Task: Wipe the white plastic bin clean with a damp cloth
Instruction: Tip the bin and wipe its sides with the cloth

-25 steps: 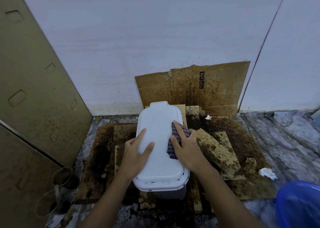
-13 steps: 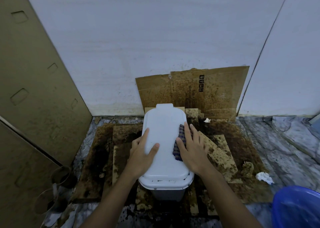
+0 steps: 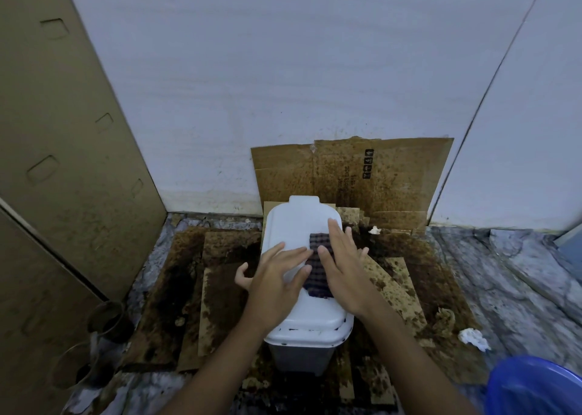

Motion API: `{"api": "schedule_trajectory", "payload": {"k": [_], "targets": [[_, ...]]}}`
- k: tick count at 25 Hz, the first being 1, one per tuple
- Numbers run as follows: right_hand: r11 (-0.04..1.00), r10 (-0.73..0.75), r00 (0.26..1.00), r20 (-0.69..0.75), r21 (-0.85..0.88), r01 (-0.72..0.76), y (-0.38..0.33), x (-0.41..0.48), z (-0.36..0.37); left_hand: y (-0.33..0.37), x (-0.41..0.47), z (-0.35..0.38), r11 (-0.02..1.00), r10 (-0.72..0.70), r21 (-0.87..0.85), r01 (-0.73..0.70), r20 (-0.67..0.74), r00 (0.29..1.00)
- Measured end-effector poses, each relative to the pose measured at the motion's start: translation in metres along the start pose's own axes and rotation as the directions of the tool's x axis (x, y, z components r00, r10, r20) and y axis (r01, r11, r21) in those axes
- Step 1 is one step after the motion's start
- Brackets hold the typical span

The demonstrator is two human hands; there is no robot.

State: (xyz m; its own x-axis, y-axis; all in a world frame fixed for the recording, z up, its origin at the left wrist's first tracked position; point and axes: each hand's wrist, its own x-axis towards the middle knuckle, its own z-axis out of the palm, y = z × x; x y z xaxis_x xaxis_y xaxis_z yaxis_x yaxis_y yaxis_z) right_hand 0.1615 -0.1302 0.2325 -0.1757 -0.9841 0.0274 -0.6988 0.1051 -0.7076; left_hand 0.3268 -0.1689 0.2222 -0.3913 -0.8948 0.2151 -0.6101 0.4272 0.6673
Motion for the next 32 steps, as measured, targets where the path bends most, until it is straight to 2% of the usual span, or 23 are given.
{"api": "schedule_trajectory", "payload": {"k": [3,6,13,17,21,25,32], "targets": [[0.997,0.059,0.998,-0.023,0.053,-0.058,0.008,-0.008,-0.003,0.013,0.001,0.008,0.987,-0.024,0.162,0.017,0.043,0.999],[0.99,0.089,0.995,-0.04,0.112,-0.084,0.011,-0.014,-0.006,0.006,0.002,0.006,0.97,-0.114,0.223,0.092,0.092,0.989],[0.986,0.109,0.994,0.013,0.128,-0.11,0.007,-0.006,0.001,-0.044,-0.016,-0.046,0.987,-0.156,0.041,0.155,0.047,0.987],[0.993,0.113,0.994,-0.006,0.037,-0.113,0.004,0.001,0.011,-0.038,-0.019,-0.046,0.979,-0.193,-0.08,0.19,-0.038,0.98],[0.984,0.175,0.984,-0.027,-0.026,-0.175,0.0,0.009,0.016,-0.005,-0.009,-0.013,0.967,-0.232,-0.076,0.243,0.131,0.964],[0.983,0.159,0.987,-0.033,-0.088,-0.161,0.004,0.01,0.02,-0.006,0.008,0.0,0.96,-0.28,0.046,0.277,0.176,0.944],[0.982,0.128,0.991,-0.029,-0.135,-0.13,0.02,0.005,0.016,-0.026,0.084,0.014,0.973,-0.211,-0.048,0.225,0.198,0.957]]}}
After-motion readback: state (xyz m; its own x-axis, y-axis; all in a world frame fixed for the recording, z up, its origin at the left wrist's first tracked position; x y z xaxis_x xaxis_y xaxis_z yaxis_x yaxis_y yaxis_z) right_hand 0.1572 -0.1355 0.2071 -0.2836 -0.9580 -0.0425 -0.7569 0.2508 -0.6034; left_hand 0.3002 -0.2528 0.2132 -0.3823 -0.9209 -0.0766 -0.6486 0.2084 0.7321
